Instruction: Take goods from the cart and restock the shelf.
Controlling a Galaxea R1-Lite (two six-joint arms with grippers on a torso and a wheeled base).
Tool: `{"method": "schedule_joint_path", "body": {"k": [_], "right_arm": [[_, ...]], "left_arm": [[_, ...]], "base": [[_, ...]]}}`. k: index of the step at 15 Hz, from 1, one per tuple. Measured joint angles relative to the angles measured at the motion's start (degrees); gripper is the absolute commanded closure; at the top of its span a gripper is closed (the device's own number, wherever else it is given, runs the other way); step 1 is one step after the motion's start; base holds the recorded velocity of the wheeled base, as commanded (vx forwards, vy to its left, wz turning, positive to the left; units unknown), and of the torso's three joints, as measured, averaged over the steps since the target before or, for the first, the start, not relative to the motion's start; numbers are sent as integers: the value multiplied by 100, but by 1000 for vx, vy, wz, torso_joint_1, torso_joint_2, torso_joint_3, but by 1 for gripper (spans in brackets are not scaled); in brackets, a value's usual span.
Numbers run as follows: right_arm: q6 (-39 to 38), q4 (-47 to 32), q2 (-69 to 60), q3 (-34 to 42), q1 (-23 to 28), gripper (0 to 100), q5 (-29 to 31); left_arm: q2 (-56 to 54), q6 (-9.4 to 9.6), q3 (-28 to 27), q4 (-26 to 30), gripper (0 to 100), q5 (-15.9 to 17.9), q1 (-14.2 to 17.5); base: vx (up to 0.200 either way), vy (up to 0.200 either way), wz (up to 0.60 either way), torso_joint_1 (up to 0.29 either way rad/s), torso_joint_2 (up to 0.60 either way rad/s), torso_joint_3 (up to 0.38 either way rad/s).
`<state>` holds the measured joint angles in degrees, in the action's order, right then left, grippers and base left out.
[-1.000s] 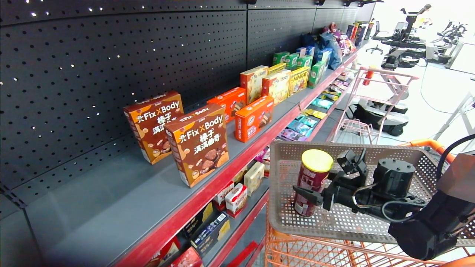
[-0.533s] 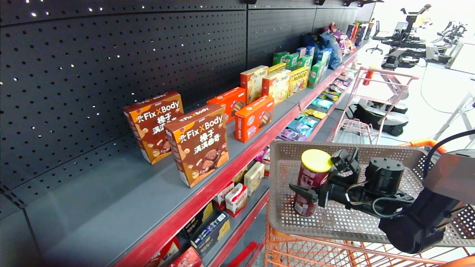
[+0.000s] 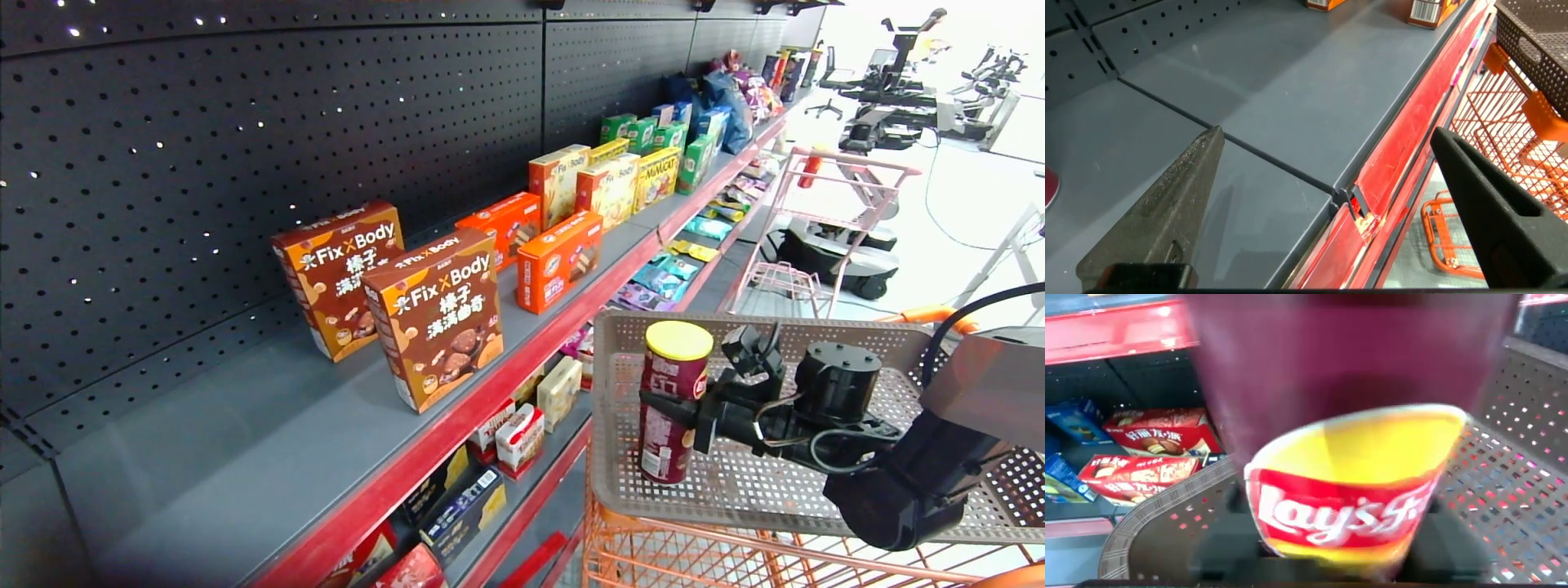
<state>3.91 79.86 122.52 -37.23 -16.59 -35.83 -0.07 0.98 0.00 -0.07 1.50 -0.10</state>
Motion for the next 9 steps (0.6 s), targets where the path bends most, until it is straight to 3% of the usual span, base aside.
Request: {"method": "schedule_joint_path", "body": {"k": [5, 9], "right_arm": [[-143, -613, -747, 391, 59, 100, 586], [-290, -1343, -1915, 1053, 56, 100, 1955]], "left_arm": [[0, 0, 0, 0, 0, 2, 0], [0, 0, 0, 0, 0, -2, 0]], "base": [[0, 0, 0, 0, 0, 0], [0, 0, 0, 0, 0, 0]]}}
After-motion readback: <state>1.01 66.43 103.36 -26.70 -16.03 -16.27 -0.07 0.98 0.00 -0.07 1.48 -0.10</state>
